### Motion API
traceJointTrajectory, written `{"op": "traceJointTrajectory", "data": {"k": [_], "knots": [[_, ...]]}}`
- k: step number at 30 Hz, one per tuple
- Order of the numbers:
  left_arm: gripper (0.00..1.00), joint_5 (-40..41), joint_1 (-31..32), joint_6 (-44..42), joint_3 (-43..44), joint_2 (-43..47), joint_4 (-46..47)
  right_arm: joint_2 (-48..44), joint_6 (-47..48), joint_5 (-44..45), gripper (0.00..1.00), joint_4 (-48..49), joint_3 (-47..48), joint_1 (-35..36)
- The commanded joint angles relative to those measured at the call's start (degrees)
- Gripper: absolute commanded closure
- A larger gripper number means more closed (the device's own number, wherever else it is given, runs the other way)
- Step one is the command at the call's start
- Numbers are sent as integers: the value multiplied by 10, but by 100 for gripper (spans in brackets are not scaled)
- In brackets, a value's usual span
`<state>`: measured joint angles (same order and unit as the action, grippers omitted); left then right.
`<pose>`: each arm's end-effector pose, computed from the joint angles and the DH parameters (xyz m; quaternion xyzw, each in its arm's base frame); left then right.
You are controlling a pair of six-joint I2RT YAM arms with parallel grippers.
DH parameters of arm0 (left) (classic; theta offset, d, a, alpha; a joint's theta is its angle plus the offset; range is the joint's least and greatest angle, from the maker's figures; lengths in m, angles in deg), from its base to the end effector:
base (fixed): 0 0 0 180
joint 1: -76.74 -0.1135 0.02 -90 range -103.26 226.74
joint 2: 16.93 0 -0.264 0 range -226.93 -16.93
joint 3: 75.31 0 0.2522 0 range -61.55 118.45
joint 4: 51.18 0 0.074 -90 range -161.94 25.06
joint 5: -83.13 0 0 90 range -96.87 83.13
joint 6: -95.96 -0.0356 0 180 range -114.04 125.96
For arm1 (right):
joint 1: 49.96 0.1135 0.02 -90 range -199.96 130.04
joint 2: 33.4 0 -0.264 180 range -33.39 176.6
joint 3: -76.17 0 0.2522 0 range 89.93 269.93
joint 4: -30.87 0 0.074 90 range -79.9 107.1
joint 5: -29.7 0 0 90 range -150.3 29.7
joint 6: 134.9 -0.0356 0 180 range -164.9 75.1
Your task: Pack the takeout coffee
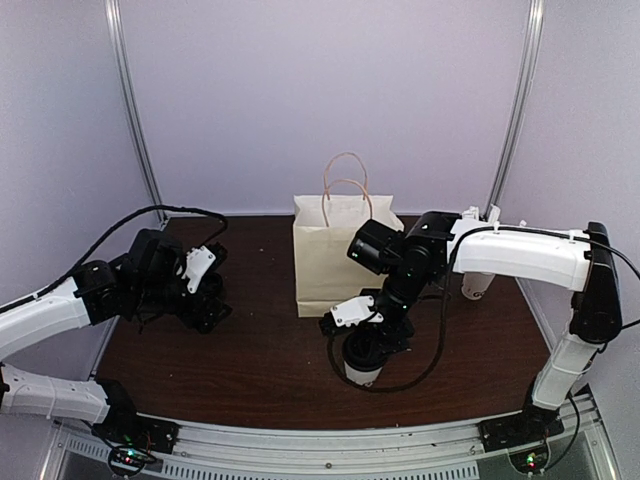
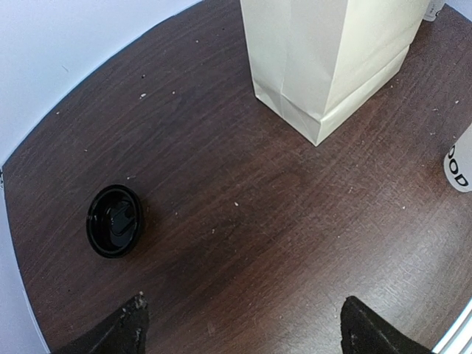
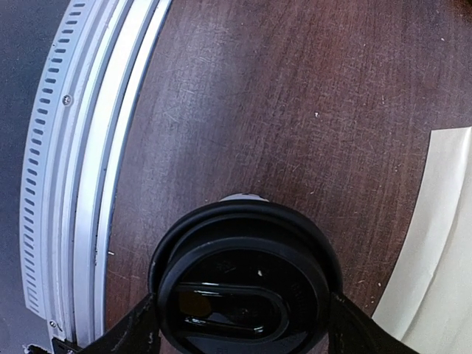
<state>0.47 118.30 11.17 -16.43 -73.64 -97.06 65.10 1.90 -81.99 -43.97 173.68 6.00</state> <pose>0.1573 -0.1333 0.2682 0.2623 0.8797 -0.1017 0.3834 0.1780 0.2869 0.2664 -0.7760 0.5902 0.1958 0.1058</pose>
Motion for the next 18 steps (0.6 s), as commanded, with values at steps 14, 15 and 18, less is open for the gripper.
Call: {"op": "traceJointTrajectory", "data": {"k": [14,15,18], "knots": [[10,-18,-4,-1,17,-7,23,14,-6,13,23,-12,7,9],[10,-18,-4,-1,17,-8,23,15,-6,14,23,-12,7,9],[10,-19,-5,-1,17,-8,22,18,-5,16,21,-11,5,11]]}}
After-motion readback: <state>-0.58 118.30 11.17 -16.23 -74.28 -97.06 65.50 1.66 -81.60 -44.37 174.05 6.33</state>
